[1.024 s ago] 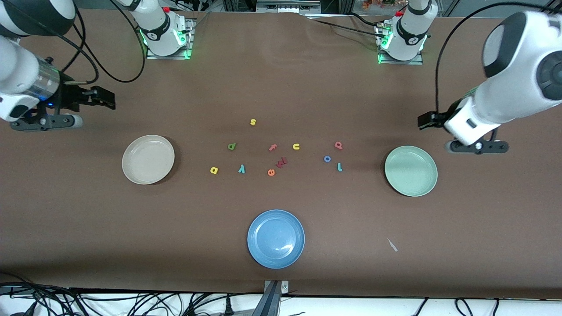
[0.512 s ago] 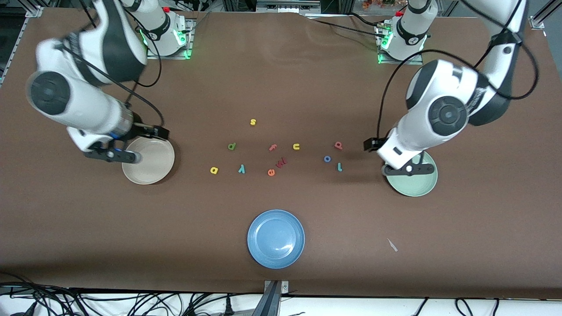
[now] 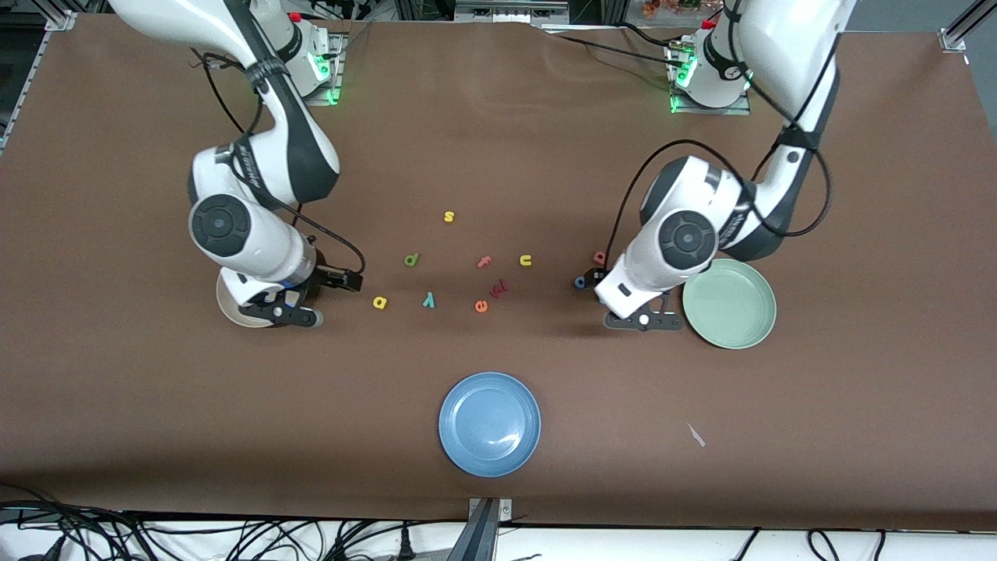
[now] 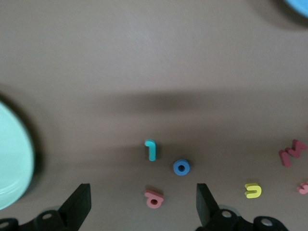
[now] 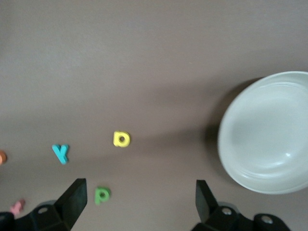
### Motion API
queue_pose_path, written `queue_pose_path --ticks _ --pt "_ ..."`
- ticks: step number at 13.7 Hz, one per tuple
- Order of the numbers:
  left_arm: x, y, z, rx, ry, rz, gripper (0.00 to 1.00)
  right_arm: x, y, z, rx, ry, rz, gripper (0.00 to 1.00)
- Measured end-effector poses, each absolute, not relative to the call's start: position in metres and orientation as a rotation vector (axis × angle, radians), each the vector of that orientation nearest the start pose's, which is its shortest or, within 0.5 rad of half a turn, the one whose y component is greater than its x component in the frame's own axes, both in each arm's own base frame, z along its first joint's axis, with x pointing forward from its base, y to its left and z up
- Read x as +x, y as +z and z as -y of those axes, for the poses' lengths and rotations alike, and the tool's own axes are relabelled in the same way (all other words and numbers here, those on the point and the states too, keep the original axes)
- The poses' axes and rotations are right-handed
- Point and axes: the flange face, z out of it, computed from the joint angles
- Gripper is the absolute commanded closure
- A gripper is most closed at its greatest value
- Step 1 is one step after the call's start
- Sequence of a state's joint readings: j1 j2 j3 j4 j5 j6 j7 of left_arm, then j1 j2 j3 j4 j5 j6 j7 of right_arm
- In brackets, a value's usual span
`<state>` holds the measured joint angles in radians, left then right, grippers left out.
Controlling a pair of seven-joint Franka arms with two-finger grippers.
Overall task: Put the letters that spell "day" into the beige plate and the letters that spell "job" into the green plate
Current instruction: 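Grasp the yellow d and cyan l with the right and left grippers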
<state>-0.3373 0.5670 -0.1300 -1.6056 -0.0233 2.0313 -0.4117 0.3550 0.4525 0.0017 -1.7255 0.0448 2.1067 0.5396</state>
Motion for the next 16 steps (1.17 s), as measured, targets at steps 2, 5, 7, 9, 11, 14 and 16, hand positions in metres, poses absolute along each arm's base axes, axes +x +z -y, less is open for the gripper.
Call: queue_pose_path --ticks 2,5,7,9,11,14,16 --pt "0.605 0.274 0.299 -3.15 0.277 -0.051 0.49 0.604 0.283 -0.251 -3.11 0.085 -0.337 0.0" --pt "0.605 0.255 0.302 -3.151 0.282 -0.052 0.5 0.595 0.242 -0.266 -3.104 0.058 -0.344 0.0" --pt "0.607 0.238 0.302 -3.163 0.256 -0.048 0.51 0.595 0.227 -0.266 -3.105 0.061 -0.357 0.0" --pt "0.605 0.221 0.302 -3.168 0.247 -0.045 0.54 0.596 0.217 -0.265 -3.101 0.047 -0.372 0.0" --pt "0.604 0.212 0.301 -3.165 0.259 -0.043 0.54 0.596 0.207 -0.265 -3.1 0.05 -0.395 0.01" --pt "0.602 0.201 0.298 -3.155 0.281 -0.036 0.56 0.597 0.194 -0.265 -3.093 0.034 -0.416 0.02" --pt "0.6 0.194 0.296 -3.149 0.293 -0.028 0.56 0.596 0.186 -0.264 -3.092 0.032 -0.421 0.08"
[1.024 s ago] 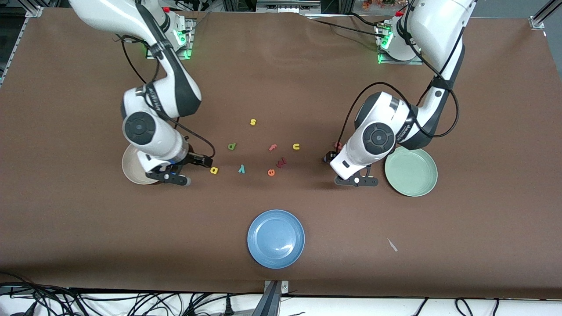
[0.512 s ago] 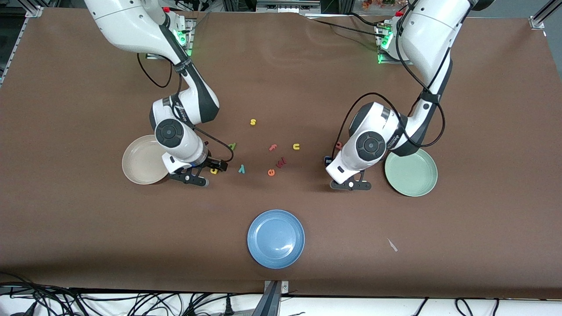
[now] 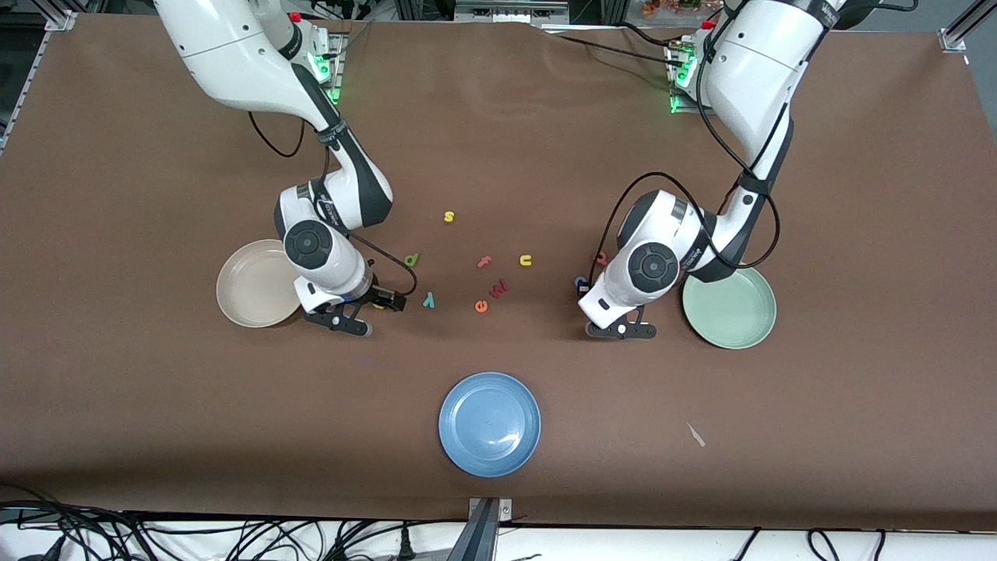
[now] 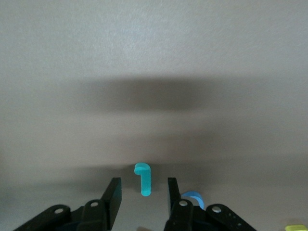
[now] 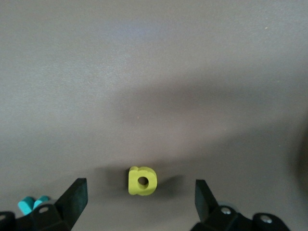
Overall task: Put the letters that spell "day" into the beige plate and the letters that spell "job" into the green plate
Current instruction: 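Grasp the yellow d and cyan l with the right and left grippers, then release the yellow d on the beige plate and cyan l on the green plate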
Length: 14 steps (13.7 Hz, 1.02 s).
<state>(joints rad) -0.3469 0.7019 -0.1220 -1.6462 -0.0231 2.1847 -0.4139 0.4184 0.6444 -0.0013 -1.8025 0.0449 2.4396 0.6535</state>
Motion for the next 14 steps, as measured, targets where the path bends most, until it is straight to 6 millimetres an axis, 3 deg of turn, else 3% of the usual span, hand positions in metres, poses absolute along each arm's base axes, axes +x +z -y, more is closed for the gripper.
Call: queue_pose_path --ticks 4,7,9,11,14 --pt "0.594 0.176 0.296 -3.16 0.259 0.02 0.61 0.597 0.185 -0.264 -3.09 0.026 -0.423 0.27" --pt "0.592 0.171 0.295 -3.155 0.247 0.015 0.68 0.596 0.184 -0.264 -3.09 0.028 -0.43 0.3" --pt "0.591 0.172 0.295 -3.15 0.244 0.033 0.8 0.596 0.182 -0.264 -3.091 0.033 -0.434 0.31" --pt "0.591 0.172 0.296 -3.149 0.243 0.038 1.0 0.595 0.177 -0.264 -3.092 0.038 -0.435 0.35" --pt "0.591 0.173 0.297 -3.148 0.242 0.038 1.0 0.595 0.174 -0.264 -3.082 0.045 -0.454 0.46"
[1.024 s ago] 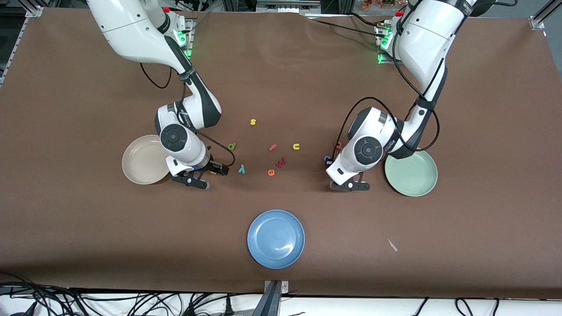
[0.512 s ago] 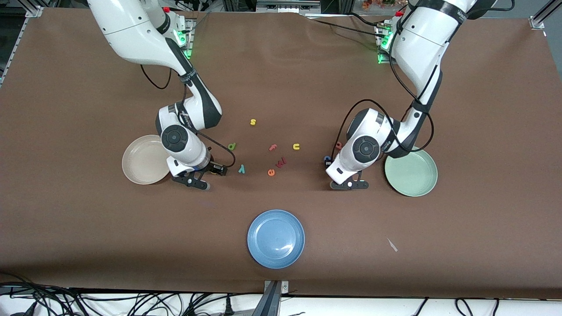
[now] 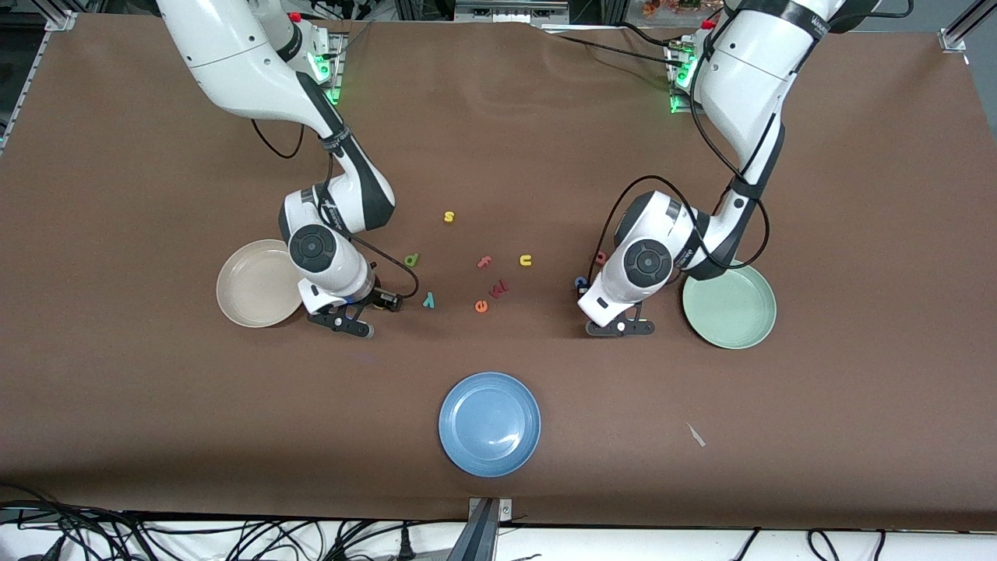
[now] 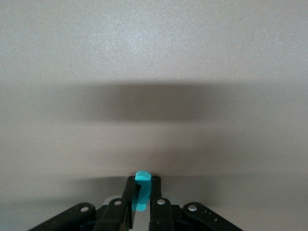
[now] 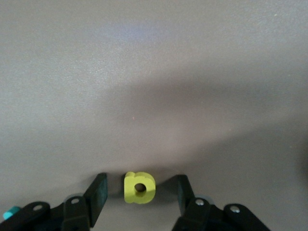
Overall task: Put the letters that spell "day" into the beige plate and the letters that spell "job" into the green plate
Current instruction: 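Release the yellow d on the beige plate and cyan l on the green plate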
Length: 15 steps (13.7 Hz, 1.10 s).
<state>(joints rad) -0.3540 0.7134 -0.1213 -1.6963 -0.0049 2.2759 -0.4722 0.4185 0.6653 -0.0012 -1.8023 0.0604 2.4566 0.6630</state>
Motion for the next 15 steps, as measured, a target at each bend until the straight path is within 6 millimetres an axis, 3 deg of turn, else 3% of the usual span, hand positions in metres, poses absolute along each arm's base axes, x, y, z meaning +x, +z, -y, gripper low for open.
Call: queue_pose_path --ticks 4,9,12,15 --pt "0.591 0.179 0.297 -3.146 0.245 0.037 1.0 0.596 0.176 -0.263 -3.073 0.045 -0.468 0.59" --pt "0.598 0.237 0.277 -3.117 0.271 -0.026 1.0 0.597 0.179 -0.265 -3.066 0.04 -0.469 0.88" --pt "0.616 0.249 0.228 -3.062 0.241 -0.199 1.0 0.599 0.181 -0.267 -3.068 0.047 -0.463 0.91" --pt "0.632 0.245 0.166 -3.007 0.256 -0.363 1.0 0.61 0.202 -0.266 -3.097 0.114 -0.421 0.91"
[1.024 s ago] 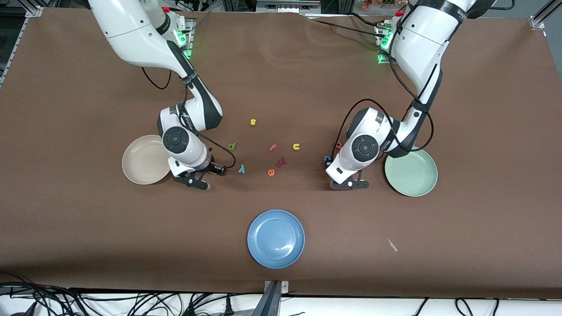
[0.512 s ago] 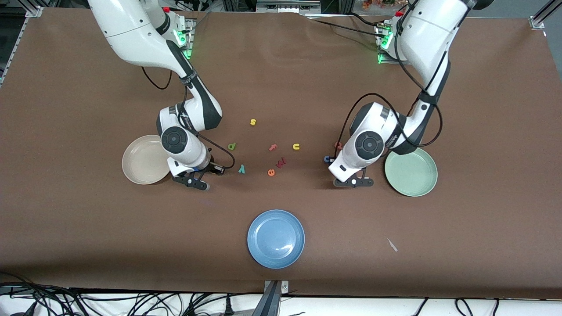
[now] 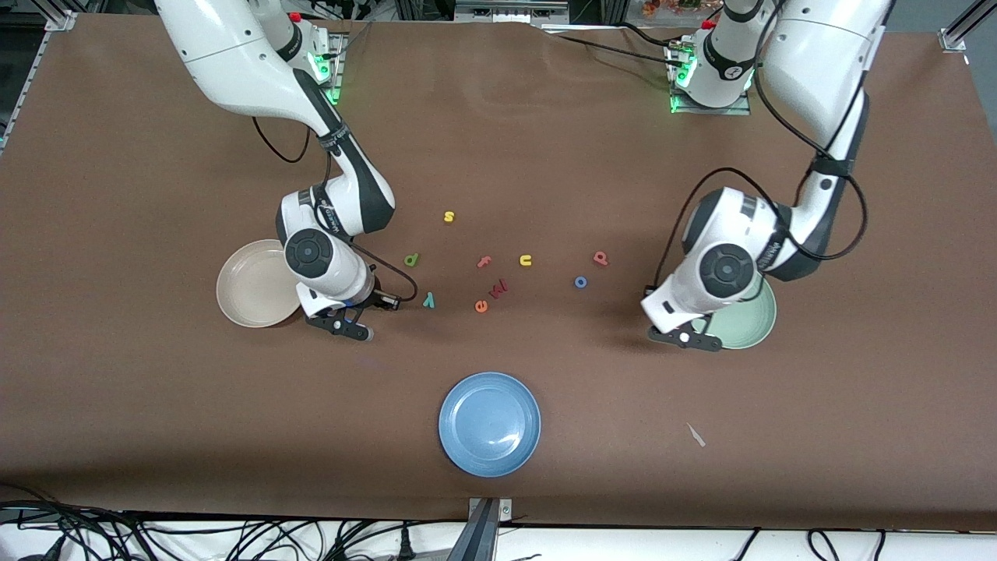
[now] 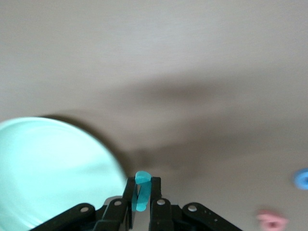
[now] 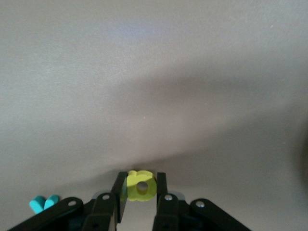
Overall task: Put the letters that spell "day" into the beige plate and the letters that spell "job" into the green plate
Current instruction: 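Release the yellow d on the beige plate and cyan l on the green plate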
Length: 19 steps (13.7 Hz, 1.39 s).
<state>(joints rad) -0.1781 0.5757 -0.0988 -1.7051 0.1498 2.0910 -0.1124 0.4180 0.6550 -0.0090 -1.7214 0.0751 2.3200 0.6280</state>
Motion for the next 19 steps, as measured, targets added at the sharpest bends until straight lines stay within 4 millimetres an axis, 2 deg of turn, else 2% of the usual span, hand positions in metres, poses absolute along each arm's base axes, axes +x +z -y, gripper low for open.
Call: queue_pose_path --ticks 1,3,6,8,9,10,11,12,13,14,16,19 --pt "0.635 0.244 0.148 -2.999 0.264 -0.399 1.0 0.613 0.211 -0.258 -3.116 0.138 -0.387 0.91" --pt "0.639 0.241 0.119 -3.001 0.285 -0.442 1.0 0.619 0.233 -0.228 -3.153 0.171 -0.271 0.91" --pt "0.634 0.224 0.118 -2.981 0.305 -0.492 1.0 0.608 0.249 -0.176 -3.175 0.153 -0.08 0.89" --pt "0.631 0.206 0.12 -2.96 0.269 -0.538 1.0 0.59 0.242 -0.136 -3.181 0.114 0.059 0.89" --pt "0.63 0.197 0.118 -2.964 0.253 -0.541 0.92 0.581 0.235 -0.118 -3.181 0.097 0.153 0.89" --pt "0.628 0.19 0.114 -2.97 0.244 -0.536 0.38 0.574 0.229 -0.103 -3.18 0.088 0.243 0.89" --pt "0.626 0.186 0.109 -2.974 0.245 -0.528 0.0 0.57 0.224 -0.09 -3.177 0.087 0.331 0.89" --pt "0.626 0.185 0.106 -2.976 0.244 -0.521 0.0 0.57 0.223 -0.08 -3.17 0.087 0.426 0.66" --pt "0.626 0.186 0.105 -2.977 0.242 -0.517 0.0 0.57 0.223 -0.07 -3.159 0.087 0.523 0.01" --pt "0.627 0.188 0.106 -2.977 0.239 -0.519 0.0 0.572 0.223 -0.061 -3.15 0.084 0.583 0.0" --pt "0.626 0.195 0.109 -2.974 0.245 -0.524 0.0 0.573 0.223 -0.051 -3.145 0.082 0.582 0.0" --pt "0.625 0.225 0.112 -2.959 0.272 -0.521 0.0 0.573 0.225 -0.068 -3.156 0.08 0.409 0.0"
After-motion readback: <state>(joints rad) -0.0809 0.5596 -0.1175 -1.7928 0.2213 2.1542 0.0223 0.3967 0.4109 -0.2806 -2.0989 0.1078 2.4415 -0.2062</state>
